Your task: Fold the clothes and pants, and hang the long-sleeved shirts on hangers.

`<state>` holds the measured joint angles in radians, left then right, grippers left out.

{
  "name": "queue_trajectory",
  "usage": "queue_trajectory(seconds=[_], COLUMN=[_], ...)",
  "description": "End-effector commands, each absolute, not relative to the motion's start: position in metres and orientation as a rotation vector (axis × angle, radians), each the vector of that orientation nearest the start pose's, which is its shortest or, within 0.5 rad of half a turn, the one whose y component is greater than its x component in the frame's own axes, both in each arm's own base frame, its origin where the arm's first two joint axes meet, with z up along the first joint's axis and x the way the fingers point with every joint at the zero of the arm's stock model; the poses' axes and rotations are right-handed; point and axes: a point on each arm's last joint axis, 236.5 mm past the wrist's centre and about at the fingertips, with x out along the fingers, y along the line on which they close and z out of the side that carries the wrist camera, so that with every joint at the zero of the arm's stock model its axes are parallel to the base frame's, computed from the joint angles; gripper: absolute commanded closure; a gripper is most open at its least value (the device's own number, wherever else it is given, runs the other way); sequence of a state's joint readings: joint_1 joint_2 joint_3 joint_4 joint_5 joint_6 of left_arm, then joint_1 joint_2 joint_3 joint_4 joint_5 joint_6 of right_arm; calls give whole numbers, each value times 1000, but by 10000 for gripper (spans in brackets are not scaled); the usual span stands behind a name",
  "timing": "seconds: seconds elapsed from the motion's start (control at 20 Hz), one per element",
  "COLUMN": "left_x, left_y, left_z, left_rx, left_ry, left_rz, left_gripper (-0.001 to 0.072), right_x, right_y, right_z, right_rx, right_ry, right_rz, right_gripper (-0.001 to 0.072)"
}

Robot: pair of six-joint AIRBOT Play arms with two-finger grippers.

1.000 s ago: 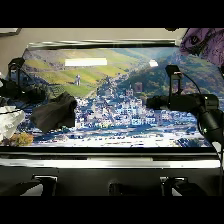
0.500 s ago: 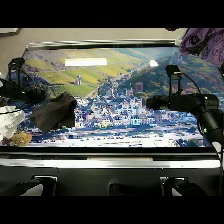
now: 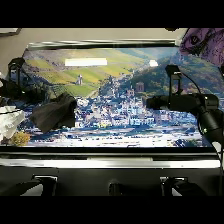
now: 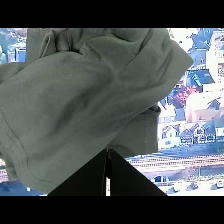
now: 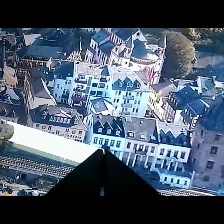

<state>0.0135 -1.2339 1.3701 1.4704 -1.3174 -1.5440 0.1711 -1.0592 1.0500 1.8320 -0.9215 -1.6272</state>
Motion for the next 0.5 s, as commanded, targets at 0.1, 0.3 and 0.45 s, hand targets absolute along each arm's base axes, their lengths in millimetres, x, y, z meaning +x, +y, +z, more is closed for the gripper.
queue_trajectory(seconds=[0.1, 0.3, 0.45], left_x=[391, 391, 398], left_y=[-18, -18, -17], left_z=[92, 90, 71], left_rx=[-63, -65, -105], left_ry=[1177, 1181, 1223], left_rz=[-75, -74, -42], left_gripper=[687, 394, -13], right_x=[384, 385, 385], right_y=[116, 116, 116], right_z=[83, 83, 84], right_rx=[112, 112, 112], right_ry=[934, 930, 927], right_rz=[304, 304, 303], right_gripper=[672, 672, 672])
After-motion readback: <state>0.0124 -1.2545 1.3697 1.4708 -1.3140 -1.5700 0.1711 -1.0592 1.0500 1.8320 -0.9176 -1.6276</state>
